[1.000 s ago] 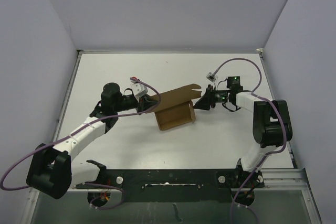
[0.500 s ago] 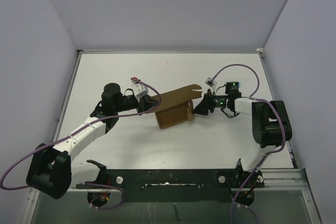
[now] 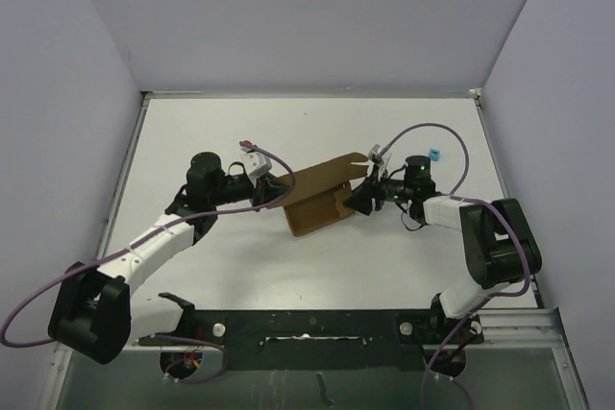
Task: Fold the paper box
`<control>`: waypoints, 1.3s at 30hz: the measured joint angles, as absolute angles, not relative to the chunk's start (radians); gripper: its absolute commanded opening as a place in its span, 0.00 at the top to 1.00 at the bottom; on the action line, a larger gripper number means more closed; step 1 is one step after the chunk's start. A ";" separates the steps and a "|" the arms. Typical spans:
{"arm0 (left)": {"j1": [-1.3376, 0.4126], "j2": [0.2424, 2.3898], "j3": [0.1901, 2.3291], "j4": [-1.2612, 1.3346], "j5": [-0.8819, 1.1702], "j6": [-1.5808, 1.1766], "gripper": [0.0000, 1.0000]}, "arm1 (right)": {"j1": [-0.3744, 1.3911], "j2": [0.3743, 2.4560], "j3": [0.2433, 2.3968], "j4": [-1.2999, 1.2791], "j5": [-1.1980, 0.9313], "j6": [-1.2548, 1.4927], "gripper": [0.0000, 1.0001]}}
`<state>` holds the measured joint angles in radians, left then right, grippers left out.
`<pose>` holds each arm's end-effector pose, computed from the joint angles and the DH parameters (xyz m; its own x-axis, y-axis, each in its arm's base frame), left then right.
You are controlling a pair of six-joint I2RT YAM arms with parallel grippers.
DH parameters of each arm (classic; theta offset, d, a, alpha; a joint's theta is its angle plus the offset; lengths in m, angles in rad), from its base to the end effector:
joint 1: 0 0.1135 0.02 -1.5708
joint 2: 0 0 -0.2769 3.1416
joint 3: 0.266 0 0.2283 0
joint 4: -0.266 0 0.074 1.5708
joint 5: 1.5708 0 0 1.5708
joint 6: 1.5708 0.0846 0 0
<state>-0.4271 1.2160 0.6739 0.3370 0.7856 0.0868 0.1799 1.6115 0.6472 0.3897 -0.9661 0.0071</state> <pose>0.2250 -0.1682 0.2837 -0.1046 0.1150 -0.9878 0.9357 0.3480 -0.0586 0.2912 0.1237 0.1770 -0.5403 -0.0941 -0.8362 -0.7773 0.4365 0.4531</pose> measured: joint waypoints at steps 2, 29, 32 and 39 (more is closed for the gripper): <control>-0.427 1.219 0.674 0.332 0.785 0.086 1.00 | 0.185 1.613 0.643 0.421 -0.934 0.007 0.53; -0.418 1.280 0.699 0.257 0.733 0.049 1.00 | 0.270 1.681 0.716 0.393 -0.767 -0.056 0.60; -0.411 1.280 0.699 0.257 0.715 0.035 1.00 | 0.286 1.681 0.739 0.343 -0.725 -0.076 0.60; -0.403 1.291 0.699 0.257 0.682 -0.003 1.00 | 0.323 1.681 0.783 0.247 -0.641 -0.105 0.62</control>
